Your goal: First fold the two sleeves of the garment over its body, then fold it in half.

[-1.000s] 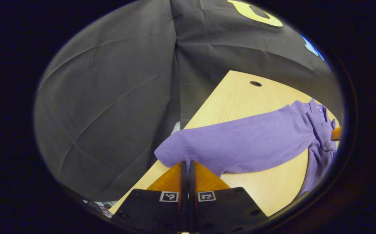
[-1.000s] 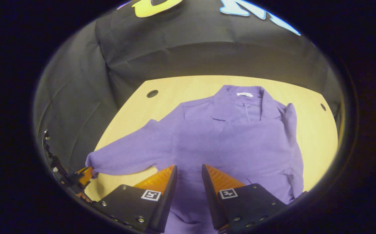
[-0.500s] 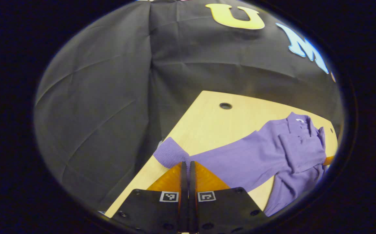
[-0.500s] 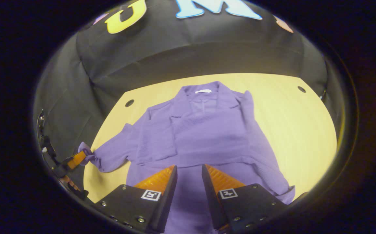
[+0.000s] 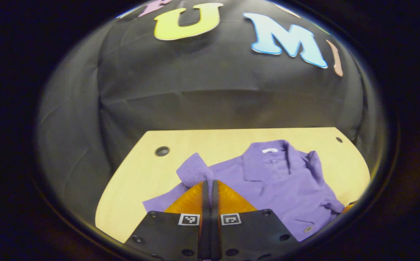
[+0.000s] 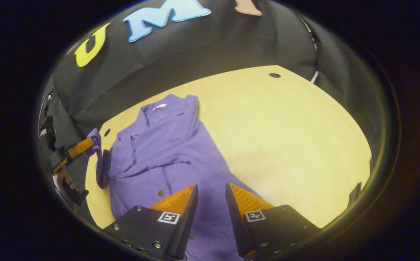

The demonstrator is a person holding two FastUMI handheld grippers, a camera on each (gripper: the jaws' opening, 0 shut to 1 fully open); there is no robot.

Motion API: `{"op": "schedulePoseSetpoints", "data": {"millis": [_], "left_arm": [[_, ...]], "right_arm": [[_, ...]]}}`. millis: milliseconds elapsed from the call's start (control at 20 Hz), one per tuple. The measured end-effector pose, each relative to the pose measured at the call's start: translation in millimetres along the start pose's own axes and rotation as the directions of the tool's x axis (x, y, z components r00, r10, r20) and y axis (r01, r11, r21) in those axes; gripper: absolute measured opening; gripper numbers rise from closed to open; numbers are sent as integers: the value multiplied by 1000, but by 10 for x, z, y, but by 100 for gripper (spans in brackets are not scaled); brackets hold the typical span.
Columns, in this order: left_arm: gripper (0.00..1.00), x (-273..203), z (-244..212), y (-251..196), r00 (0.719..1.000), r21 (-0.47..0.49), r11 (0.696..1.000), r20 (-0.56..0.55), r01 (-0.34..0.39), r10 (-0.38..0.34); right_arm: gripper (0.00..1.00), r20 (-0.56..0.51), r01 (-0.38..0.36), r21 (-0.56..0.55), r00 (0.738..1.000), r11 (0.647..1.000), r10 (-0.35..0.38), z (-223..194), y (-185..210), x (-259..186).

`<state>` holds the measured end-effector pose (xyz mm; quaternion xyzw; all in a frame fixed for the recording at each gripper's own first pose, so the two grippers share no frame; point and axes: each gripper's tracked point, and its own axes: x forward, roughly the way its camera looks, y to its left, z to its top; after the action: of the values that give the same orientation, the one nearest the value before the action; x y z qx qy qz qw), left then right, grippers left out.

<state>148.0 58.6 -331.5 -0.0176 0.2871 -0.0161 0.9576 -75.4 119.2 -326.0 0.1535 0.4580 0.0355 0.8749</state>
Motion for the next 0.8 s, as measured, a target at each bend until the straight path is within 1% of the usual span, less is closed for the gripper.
{"op": "schedulePoseSetpoints", "data": {"millis": [100,150,200,300,350,400,500,550,650,700,800], "left_arm": [[7,104,71,-468,998,30,998,-1,57,-57],[7,177,114,-847,995,55,993,-4,104,-104],[7,215,115,-1114,990,71,987,-8,142,-142],[7,284,114,-1643,978,105,972,-23,210,-209],[7,305,107,-1802,973,119,966,-28,232,-230],[7,370,75,-2132,962,146,951,-37,272,-270],[7,418,21,-2416,953,166,938,-50,303,-299],[7,441,-4,-2527,949,172,934,-58,314,-309],[7,512,-115,-2734,944,178,927,-81,330,-320],[7,580,-184,-2805,944,181,927,-94,327,-315],[7,670,-311,-2796,950,194,932,-125,305,-285]], "right_arm": [[51,-8,27,45,1000,999,-26,-109,-210,-86],[50,-16,45,71,999,996,-44,-191,-343,-142],[50,-22,55,84,998,995,-53,-233,-414,-212],[49,-23,58,99,998,993,-56,-311,-504,-280],[47,-21,60,101,998,993,-58,-336,-528,-323],[49,-20,62,102,998,993,-60,-376,-558,-373],[47,-24,67,101,998,993,-65,-423,-602,-420],[49,-31,73,99,997,992,-70,-480,-641,-458],[50,-53,85,92,995,992,-80,-601,-721,-522],[50,-63,95,86,994,992,-89,-646,-763,-551],[50,-81,107,67,991,992,-102,-726,-828,-570]]}}
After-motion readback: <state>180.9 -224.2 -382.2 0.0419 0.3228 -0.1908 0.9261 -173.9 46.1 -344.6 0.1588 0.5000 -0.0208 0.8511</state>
